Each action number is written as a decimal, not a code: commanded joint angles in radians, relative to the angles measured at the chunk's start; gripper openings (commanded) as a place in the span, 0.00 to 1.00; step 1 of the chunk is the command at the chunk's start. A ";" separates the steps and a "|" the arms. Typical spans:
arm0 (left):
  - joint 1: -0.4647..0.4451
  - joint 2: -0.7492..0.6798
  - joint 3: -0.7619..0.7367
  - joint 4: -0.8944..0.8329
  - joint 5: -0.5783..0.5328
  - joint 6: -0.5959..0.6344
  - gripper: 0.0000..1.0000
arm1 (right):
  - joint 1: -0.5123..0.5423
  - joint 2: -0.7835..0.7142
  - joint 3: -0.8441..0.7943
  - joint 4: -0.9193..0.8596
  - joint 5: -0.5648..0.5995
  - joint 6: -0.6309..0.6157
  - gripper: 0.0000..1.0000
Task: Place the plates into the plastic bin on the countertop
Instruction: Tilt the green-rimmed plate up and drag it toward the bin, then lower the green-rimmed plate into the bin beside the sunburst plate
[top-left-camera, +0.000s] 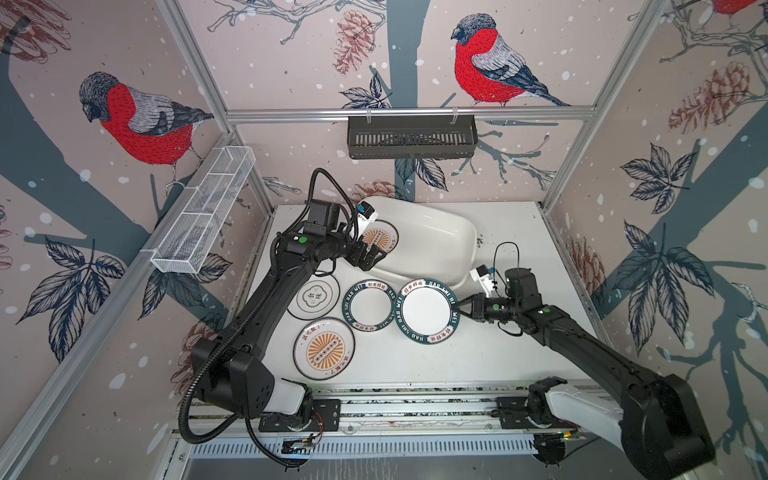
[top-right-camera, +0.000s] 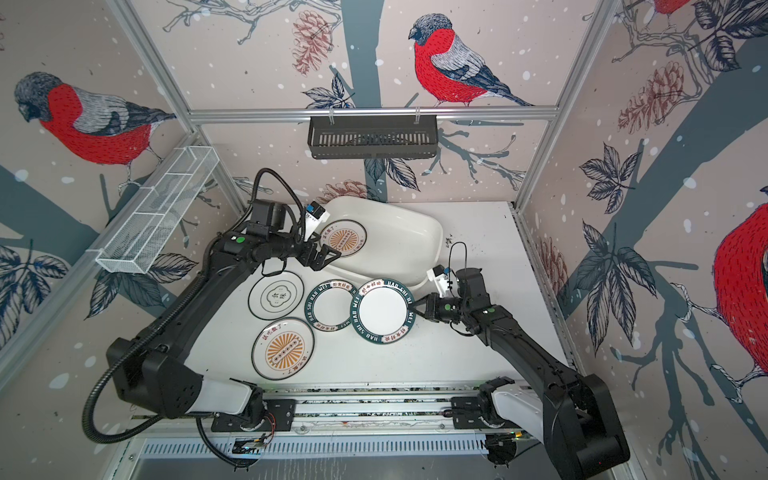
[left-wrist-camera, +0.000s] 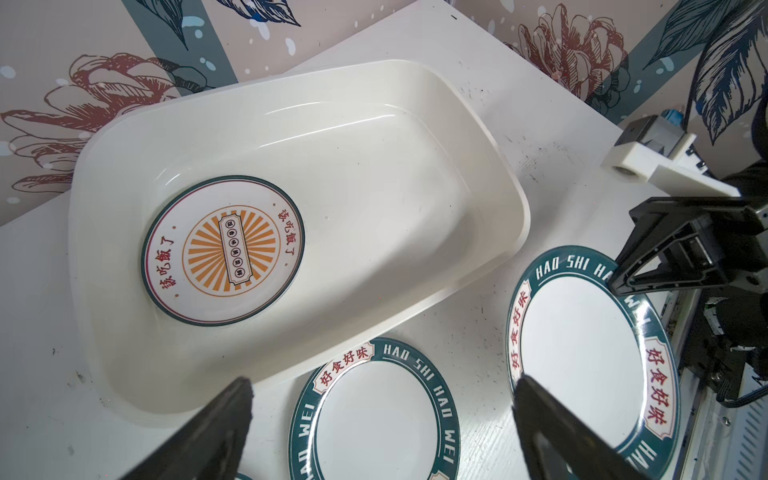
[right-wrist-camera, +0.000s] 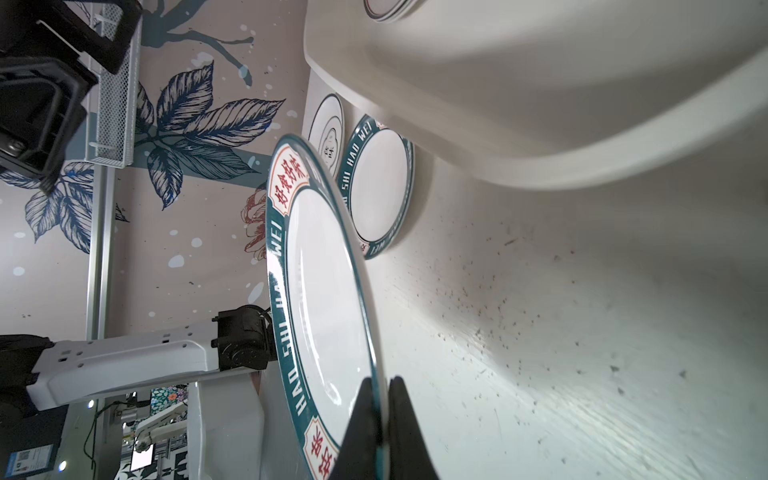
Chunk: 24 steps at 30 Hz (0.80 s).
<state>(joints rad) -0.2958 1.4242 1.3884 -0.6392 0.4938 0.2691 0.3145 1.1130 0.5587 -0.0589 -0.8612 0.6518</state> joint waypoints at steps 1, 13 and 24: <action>-0.002 -0.010 0.011 -0.001 0.000 0.010 0.97 | -0.007 0.044 0.083 0.002 -0.019 -0.015 0.03; -0.001 -0.047 0.000 0.013 0.022 -0.004 0.97 | -0.109 0.358 0.443 -0.111 0.015 -0.127 0.03; -0.002 -0.056 0.002 0.018 0.054 -0.019 0.97 | -0.124 0.610 0.696 -0.193 0.161 -0.163 0.03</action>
<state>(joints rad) -0.2958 1.3769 1.3880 -0.6346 0.5217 0.2577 0.1894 1.6890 1.2186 -0.2276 -0.7422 0.5190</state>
